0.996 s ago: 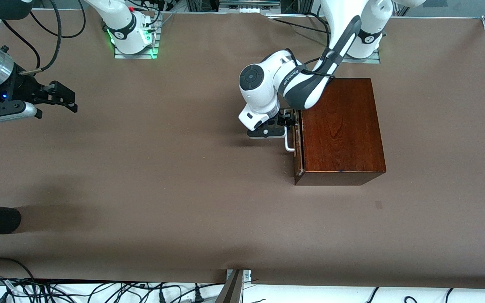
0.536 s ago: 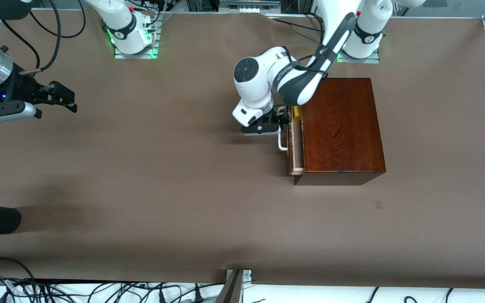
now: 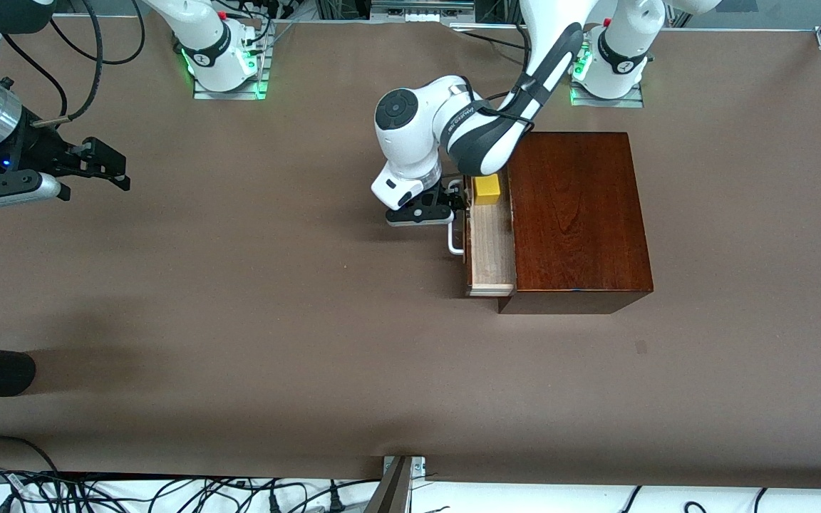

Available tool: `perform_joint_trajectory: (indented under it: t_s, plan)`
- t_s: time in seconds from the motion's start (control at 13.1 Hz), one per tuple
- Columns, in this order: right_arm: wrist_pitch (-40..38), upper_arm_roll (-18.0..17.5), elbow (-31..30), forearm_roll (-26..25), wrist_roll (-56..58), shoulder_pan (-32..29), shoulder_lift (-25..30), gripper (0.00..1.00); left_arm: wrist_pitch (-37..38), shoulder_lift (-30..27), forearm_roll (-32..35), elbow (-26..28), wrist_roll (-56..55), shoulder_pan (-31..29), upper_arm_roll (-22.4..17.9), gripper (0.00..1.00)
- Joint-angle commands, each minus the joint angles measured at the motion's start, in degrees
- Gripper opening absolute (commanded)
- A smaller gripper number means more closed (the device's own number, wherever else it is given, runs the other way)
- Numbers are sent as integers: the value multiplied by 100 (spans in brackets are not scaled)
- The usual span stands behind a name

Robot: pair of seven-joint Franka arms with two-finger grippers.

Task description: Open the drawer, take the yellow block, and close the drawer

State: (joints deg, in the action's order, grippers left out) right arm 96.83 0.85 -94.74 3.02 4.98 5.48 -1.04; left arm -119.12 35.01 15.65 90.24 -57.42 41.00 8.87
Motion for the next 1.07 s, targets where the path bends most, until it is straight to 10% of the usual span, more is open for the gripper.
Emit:
perform_joint_trajectory:
  t_s: [0.0,1.0]
  plan:
    - [-121,3,96,-91,-41,5,-11,100,-578,410,-318,-473,56,49,98,100]
    - [-525,-6,79,-223,152,-3,-89,100,2805,-247,-466,-2177,1539,-521,107,100]
